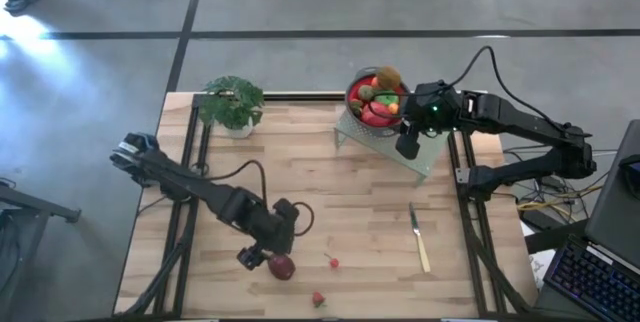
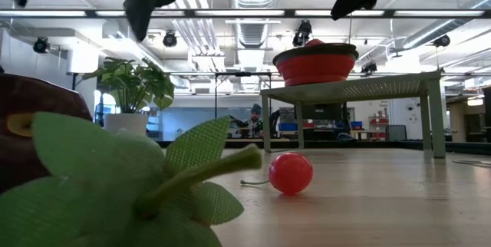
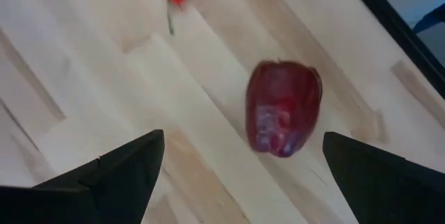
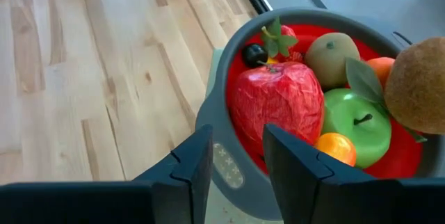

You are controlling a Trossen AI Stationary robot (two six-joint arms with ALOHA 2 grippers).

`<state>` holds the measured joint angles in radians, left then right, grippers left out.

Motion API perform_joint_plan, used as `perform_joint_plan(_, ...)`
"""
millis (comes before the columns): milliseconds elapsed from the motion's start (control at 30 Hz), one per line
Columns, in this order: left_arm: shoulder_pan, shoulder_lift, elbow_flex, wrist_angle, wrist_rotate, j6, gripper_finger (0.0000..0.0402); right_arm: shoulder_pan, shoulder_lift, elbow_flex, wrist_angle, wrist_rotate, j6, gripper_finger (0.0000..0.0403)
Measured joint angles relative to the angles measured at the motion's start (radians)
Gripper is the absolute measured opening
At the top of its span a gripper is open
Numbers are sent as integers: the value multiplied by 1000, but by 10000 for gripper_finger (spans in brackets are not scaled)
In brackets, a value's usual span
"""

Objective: Pick & Place Fruit
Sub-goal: Put the dark red apple into the red strainer bowl

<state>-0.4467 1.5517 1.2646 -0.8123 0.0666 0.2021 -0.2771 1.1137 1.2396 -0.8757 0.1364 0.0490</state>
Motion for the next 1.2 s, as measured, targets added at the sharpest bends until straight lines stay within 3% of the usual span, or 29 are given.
perform_joint_plan(200, -24, 1, -79, 41, -1, -57, 397, 0, 0, 0, 0, 0, 4, 116)
perform_joint_plan(733, -61, 2, -301, 384, 30, -72, 397, 0, 0, 0, 27, -1, 4, 146)
perform_joint_plan(1200, -62, 43, -420, 623, 46, -60, 397, 0, 0, 0, 29, 0, -4, 107)
